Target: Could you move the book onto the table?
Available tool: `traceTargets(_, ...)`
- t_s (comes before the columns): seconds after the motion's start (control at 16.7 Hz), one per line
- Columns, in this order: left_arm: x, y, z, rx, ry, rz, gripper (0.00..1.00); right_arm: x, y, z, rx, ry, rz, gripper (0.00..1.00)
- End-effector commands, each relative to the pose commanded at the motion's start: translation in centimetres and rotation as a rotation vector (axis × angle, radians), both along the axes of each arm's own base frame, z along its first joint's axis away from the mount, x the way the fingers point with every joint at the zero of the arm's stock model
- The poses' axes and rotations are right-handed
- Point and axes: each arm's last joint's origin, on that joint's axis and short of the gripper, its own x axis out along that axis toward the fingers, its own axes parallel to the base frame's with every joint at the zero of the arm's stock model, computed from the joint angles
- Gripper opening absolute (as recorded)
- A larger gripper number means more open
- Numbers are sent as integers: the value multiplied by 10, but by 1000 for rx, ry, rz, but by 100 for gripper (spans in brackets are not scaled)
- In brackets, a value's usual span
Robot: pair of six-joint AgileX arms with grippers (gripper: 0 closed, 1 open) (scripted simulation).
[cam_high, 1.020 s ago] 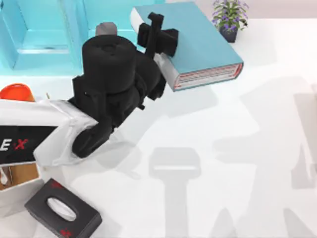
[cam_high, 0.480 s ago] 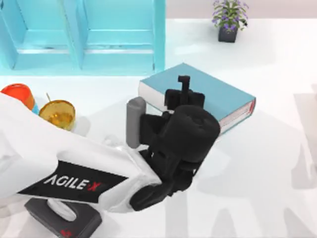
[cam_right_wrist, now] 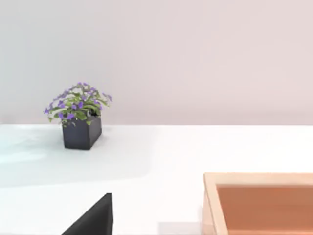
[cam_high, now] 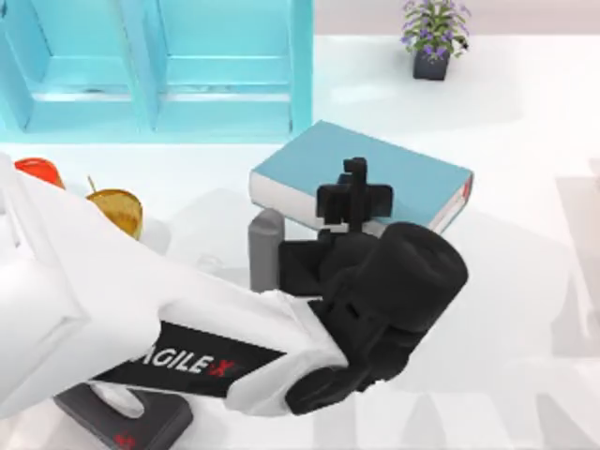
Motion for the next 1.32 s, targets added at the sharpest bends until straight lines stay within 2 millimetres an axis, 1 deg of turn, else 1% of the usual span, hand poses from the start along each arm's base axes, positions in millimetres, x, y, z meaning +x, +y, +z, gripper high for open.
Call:
traceTargets(0.36, 1, 2, -2, 8, 5, 3, 0, 0, 0, 0, 0, 0, 0, 100)
traceTargets(0.72, -5, 0, 1, 0, -1, 2, 0, 0, 0, 0, 0, 0, 0, 100)
traceTargets(0.9, -3, 1, -6, 10, 5, 5, 0, 0, 0, 0, 0, 0, 0, 100)
traceTargets(1.2, -3, 1, -28, 6, 0, 9, 0, 0, 0, 0, 0, 0, 0, 100)
traceTargets(1.32, -4, 1, -32, 8, 4, 4, 0, 0, 0, 0, 0, 0, 0, 100)
